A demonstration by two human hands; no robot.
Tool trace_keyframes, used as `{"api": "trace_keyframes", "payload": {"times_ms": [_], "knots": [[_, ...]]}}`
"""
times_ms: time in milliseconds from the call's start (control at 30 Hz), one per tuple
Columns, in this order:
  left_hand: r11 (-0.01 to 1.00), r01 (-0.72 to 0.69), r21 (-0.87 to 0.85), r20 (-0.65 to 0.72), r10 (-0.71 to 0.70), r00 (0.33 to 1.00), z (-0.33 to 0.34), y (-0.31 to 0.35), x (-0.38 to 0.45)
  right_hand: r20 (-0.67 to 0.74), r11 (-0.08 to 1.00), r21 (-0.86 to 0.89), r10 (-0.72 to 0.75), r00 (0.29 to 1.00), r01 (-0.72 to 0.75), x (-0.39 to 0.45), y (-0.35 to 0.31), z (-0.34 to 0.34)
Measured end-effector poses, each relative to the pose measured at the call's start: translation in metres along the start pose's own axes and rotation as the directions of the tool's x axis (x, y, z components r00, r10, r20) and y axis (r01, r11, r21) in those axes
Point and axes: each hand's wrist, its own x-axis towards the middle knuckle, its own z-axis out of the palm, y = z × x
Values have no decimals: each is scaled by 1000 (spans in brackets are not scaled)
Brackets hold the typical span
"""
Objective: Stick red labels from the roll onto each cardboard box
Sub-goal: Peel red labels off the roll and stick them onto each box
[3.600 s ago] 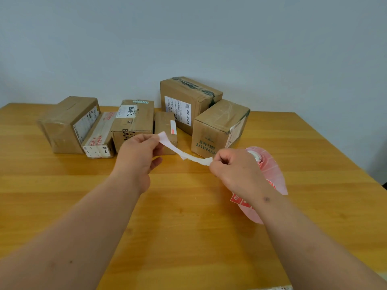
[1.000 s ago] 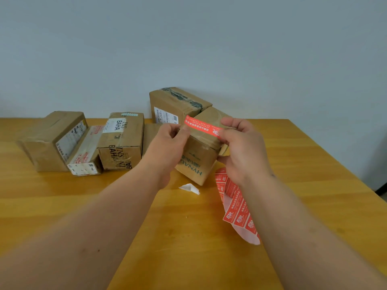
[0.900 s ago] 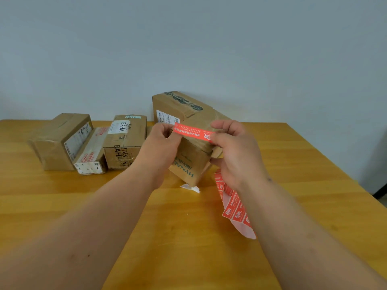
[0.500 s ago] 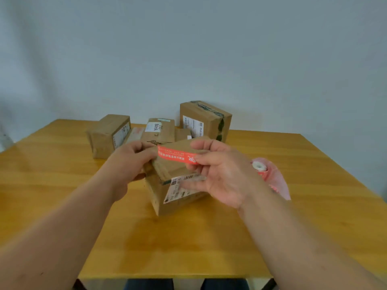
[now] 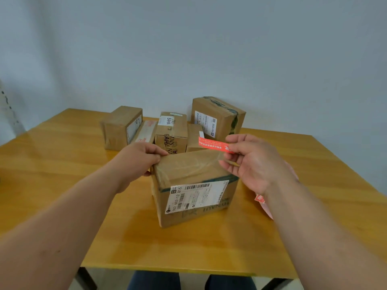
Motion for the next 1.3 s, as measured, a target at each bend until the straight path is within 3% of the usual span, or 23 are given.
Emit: {"api": "trace_keyframes", "payload": {"times_ms": [400,600,700,767,833,1033,1133,1300], "knots": [[981,-164,102,-114,176,978,10,-4,17,-36,975,-217,-60,998,51,20,12,10],[977,-209,46,-132,213,968,17,13,13,-40,971,-234,-64,997,53,28,11,9],[957,-229,181,23,229,973,16,19,11,-33,987,-150,-65,997,59,31,10,8],[871,-295,393,194,235,953,16,21,11,-33,996,-69,-63,997,61,32,10,7],[798,-330,505,259,225,939,19,20,12,-38,998,-22,-59,998,58,34,10,6],[951,-173,256,92,154,984,28,16,18,12,992,-114,-54,998,55,36,13,13],[983,-132,124,37,128,991,29,12,20,4,970,-236,-55,998,54,36,14,14],[986,-58,-159,57,67,996,20,10,20,4,918,-389,-86,996,80,35,15,18]]}}
